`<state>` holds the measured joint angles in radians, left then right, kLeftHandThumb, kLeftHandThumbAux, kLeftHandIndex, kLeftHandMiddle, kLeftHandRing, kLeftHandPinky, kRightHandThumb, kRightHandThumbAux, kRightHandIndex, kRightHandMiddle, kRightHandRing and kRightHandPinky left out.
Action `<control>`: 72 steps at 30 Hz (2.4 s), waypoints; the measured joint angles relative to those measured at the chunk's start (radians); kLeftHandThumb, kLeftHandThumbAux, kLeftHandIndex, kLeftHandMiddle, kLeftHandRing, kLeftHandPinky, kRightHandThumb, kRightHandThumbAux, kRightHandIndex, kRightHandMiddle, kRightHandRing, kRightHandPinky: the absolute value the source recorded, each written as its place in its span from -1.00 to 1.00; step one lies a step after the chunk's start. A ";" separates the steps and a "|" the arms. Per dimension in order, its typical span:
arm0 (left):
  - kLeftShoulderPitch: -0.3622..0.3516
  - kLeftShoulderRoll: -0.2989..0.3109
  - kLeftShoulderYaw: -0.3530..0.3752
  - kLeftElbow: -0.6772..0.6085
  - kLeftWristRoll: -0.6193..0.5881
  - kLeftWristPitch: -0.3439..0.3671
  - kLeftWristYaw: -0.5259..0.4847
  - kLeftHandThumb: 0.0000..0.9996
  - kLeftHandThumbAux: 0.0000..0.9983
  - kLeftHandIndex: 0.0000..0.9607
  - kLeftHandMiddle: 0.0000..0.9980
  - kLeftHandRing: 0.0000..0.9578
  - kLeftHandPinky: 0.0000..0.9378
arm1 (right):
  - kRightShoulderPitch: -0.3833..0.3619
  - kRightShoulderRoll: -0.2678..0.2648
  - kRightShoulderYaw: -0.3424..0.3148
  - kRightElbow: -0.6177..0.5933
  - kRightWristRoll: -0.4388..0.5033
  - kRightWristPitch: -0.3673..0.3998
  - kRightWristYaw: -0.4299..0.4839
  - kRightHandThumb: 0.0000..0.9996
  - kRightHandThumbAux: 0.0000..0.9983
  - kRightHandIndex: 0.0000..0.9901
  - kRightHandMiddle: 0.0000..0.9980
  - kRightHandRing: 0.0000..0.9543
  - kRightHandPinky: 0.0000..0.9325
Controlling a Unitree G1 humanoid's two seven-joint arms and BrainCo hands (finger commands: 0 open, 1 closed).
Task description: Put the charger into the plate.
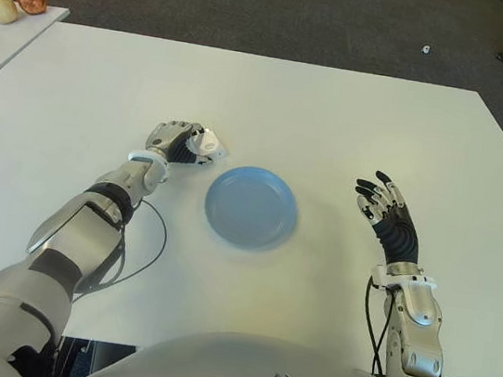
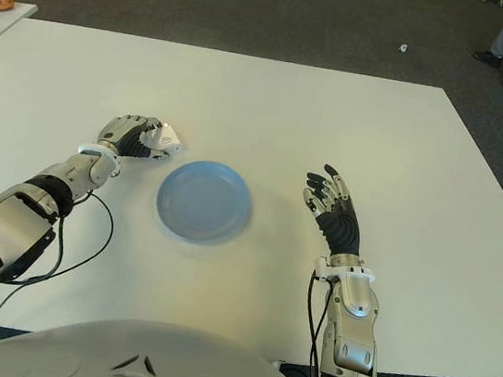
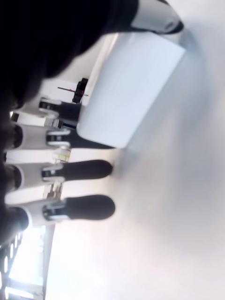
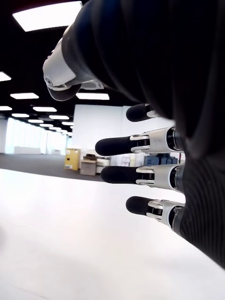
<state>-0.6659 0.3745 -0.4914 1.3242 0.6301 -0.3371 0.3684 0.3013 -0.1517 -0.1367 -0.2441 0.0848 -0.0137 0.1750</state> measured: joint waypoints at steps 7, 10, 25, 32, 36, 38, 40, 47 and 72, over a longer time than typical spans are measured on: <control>-0.025 -0.019 0.021 -0.005 -0.023 0.069 -0.065 0.50 0.39 -0.08 0.65 0.73 0.80 | -0.001 0.000 0.000 0.002 0.000 -0.001 0.000 -1.00 0.29 -0.81 -0.45 -0.53 -0.73; -0.026 -0.020 0.037 -0.009 -0.034 0.072 -0.085 0.50 0.39 -0.08 0.69 0.77 0.83 | -0.001 0.000 -0.001 0.005 0.000 -0.005 0.000 -1.00 0.30 -0.81 -0.45 -0.53 -0.73; -0.023 -0.024 0.078 -0.015 -0.063 0.081 -0.096 0.50 0.39 -0.08 0.72 0.80 0.84 | -0.003 0.000 -0.003 0.015 0.001 -0.017 0.000 -1.00 0.30 -0.81 -0.44 -0.52 -0.73; -0.023 -0.026 0.086 -0.017 -0.065 0.089 -0.096 0.50 0.39 -0.08 0.73 0.81 0.85 | -0.007 -0.002 -0.006 0.021 0.002 -0.017 0.001 -1.00 0.30 -0.81 -0.43 -0.51 -0.71; -0.022 -0.026 0.088 -0.017 -0.070 0.089 -0.096 0.50 0.39 -0.08 0.74 0.82 0.86 | -0.008 -0.002 -0.008 0.021 0.002 -0.017 0.001 -1.00 0.30 -0.82 -0.44 -0.51 -0.71; -0.022 -0.026 0.089 -0.017 -0.070 0.089 -0.096 0.50 0.39 -0.08 0.74 0.82 0.86 | -0.009 -0.002 -0.009 0.021 0.002 -0.017 0.001 -1.00 0.30 -0.82 -0.44 -0.51 -0.71; -0.022 -0.026 0.089 -0.018 -0.070 0.089 -0.096 0.50 0.39 -0.08 0.74 0.82 0.86 | -0.010 -0.002 -0.009 0.021 0.002 -0.017 0.001 -1.00 0.30 -0.82 -0.44 -0.52 -0.72; -0.023 -0.026 0.089 -0.022 -0.070 0.088 -0.096 0.50 0.40 -0.08 0.75 0.83 0.86 | -0.013 -0.002 -0.009 0.022 0.002 -0.017 0.001 -1.00 0.30 -0.82 -0.44 -0.52 -0.71; -0.097 0.040 0.155 -0.159 -0.110 -0.014 -0.116 0.50 0.40 -0.08 0.77 0.85 0.88 | -0.016 -0.008 -0.007 0.037 -0.002 -0.017 0.001 -1.00 0.25 -0.85 -0.52 -0.60 -0.79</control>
<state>-0.7627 0.4150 -0.3360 1.1656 0.5196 -0.3513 0.2523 0.2851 -0.1596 -0.1439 -0.2070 0.0833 -0.0310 0.1761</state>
